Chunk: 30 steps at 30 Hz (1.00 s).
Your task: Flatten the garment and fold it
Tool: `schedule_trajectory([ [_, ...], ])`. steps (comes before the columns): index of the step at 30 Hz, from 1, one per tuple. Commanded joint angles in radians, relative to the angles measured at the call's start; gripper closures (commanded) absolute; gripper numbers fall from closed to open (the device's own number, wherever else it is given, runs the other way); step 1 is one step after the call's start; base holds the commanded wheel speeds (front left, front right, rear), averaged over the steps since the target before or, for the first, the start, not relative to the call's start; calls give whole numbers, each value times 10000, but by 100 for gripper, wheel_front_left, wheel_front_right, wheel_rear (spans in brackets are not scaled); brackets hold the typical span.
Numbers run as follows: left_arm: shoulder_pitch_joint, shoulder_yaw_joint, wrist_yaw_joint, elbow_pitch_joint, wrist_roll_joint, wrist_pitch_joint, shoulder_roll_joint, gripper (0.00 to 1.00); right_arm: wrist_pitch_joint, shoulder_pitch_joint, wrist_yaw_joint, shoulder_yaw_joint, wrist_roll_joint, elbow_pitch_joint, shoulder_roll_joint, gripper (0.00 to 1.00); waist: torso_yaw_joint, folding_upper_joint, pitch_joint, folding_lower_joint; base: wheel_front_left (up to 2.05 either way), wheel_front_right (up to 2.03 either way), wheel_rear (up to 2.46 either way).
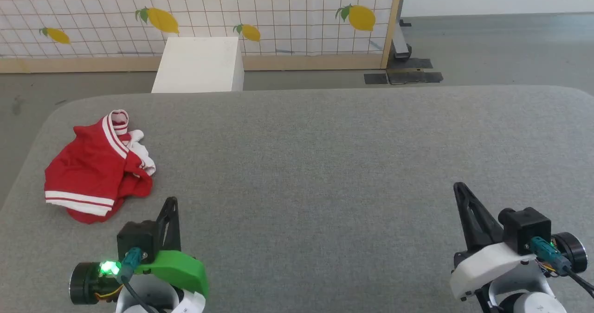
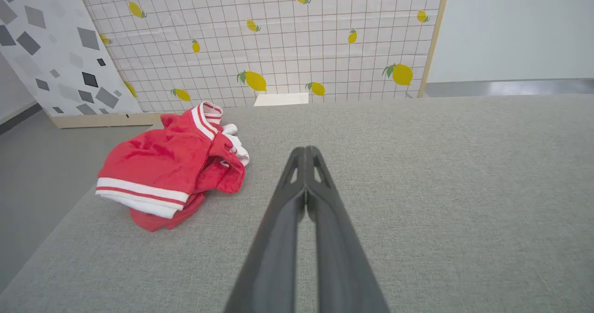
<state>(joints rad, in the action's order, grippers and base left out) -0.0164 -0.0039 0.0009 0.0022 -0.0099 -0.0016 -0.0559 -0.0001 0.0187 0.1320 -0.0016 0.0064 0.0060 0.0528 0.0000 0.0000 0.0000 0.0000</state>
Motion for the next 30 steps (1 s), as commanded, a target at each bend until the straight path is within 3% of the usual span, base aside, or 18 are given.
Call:
schedule_trajectory([
  [1,164,39,-9,-22,99,16,57,100,1,-187,-13,16,-64,-60,-26,100,0,0,0,0,0,0,0],
  [30,164,39,-9,-22,99,16,57,100,1,-187,-13,16,-64,-60,-26,100,0,0,0,0,0,0,0],
])
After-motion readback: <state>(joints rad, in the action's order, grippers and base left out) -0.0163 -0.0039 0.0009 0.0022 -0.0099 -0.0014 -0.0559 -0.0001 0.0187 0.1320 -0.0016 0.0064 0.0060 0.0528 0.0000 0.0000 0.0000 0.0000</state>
